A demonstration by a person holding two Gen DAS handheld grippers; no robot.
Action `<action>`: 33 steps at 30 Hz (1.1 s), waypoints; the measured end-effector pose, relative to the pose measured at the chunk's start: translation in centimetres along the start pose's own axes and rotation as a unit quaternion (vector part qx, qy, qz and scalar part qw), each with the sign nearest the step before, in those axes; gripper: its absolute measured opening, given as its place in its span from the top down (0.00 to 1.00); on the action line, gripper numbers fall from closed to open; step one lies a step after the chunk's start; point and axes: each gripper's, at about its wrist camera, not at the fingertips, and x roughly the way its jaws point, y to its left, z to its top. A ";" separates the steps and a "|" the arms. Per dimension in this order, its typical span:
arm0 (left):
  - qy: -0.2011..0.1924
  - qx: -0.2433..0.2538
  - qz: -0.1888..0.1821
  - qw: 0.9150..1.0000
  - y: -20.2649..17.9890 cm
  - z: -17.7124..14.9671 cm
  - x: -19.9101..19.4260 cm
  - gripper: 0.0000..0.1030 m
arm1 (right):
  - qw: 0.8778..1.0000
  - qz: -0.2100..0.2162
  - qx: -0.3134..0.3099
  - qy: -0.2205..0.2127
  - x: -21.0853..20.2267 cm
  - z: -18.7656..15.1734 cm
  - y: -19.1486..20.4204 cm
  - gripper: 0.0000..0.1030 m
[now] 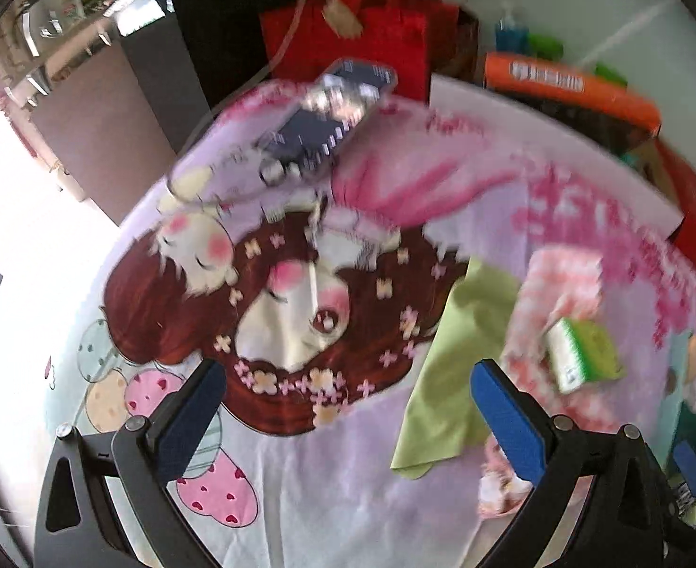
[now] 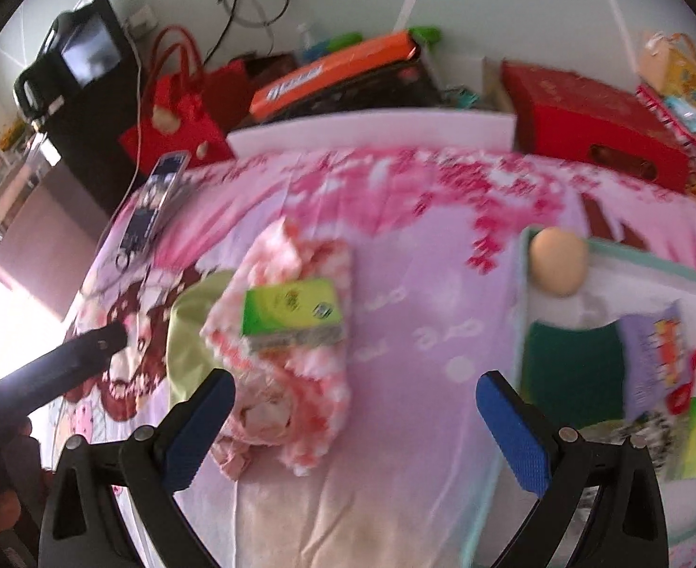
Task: Organize soft objects
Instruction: 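Move both tools back to the remaining items on the bed, then grasp the pink lace cloth with the right tool while the left tool grasps the light-green cloth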
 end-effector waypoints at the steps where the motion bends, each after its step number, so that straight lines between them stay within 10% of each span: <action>1: 0.014 0.008 0.004 1.000 -0.3 -0.2 0.8 0.00 | 1.000 0.006 0.000 0.011 0.6 -0.3 0.2 0.00; 13: 0.080 0.025 0.004 0.997 -1.4 -1.5 4.9 0.01 | 0.997 0.016 -0.036 0.067 3.5 -1.9 2.2 0.00; 18: 0.093 0.014 -0.019 0.995 -1.1 -1.5 5.9 0.22 | 0.996 0.026 -0.062 0.051 2.9 -1.8 3.3 0.02; 33: 0.118 -0.047 -0.110 0.986 0.4 -1.8 7.1 0.43 | 0.992 0.063 -0.100 0.051 3.5 -2.2 5.3 0.55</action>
